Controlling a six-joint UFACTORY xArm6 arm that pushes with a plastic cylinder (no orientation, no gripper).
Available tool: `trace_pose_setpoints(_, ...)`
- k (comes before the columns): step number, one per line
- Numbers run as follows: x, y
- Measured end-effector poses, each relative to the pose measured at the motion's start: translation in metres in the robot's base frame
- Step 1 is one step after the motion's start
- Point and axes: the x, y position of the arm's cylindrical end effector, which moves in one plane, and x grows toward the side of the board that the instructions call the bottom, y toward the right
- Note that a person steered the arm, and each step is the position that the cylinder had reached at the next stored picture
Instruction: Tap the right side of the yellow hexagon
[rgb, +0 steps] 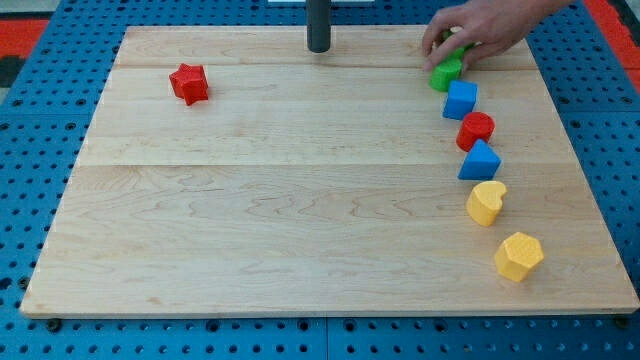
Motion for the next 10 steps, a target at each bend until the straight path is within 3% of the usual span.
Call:
trace_pose_setpoints(5,0.0,-0.01)
trace_pose_setpoints(6,0.0,-0.025)
trace_pose_setpoints(7,-0.001,-0.089)
trace_pose_setpoints(8,-0.001,-0.071)
trace_pose_setpoints(10,-0.012,0.096)
